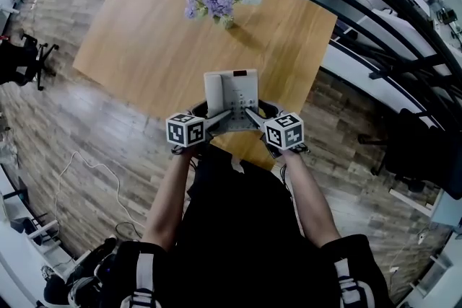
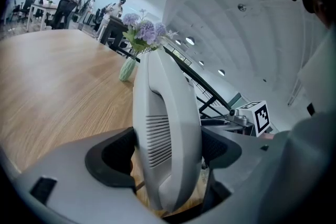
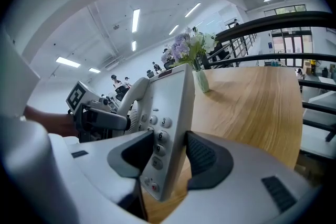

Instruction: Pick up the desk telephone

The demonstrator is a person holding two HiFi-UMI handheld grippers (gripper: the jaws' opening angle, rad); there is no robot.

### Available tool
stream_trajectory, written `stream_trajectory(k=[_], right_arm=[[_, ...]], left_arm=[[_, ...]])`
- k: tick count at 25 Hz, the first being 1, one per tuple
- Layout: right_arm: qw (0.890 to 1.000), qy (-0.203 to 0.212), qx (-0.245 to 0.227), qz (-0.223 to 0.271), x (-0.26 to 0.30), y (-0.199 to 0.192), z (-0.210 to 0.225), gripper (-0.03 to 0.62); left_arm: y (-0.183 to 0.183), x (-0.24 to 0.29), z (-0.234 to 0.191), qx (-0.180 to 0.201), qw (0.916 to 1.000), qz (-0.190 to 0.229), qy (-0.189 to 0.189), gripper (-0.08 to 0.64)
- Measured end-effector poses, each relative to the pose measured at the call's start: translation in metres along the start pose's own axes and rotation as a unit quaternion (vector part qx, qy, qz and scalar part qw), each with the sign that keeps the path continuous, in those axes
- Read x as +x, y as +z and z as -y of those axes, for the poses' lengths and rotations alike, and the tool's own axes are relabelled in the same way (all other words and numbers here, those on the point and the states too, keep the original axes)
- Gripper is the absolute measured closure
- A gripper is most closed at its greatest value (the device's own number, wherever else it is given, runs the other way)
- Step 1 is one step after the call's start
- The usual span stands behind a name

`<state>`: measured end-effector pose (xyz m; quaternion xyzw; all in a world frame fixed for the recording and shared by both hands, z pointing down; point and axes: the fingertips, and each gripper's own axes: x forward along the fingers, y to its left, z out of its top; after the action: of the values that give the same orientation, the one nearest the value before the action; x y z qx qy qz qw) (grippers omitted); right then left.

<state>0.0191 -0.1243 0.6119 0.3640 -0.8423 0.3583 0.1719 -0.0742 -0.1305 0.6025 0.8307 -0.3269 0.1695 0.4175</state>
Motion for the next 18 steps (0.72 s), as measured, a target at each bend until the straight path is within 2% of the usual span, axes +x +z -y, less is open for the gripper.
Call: stream_trajectory(k=[18], right_arm=[[0.999,0.016,-0.016,0.045,-0.033,0.007,-0.018,0.383]], left_arm=[[0.005,-0.022,0.037,0.040,0.9987,0.023,0.022,0.172]])
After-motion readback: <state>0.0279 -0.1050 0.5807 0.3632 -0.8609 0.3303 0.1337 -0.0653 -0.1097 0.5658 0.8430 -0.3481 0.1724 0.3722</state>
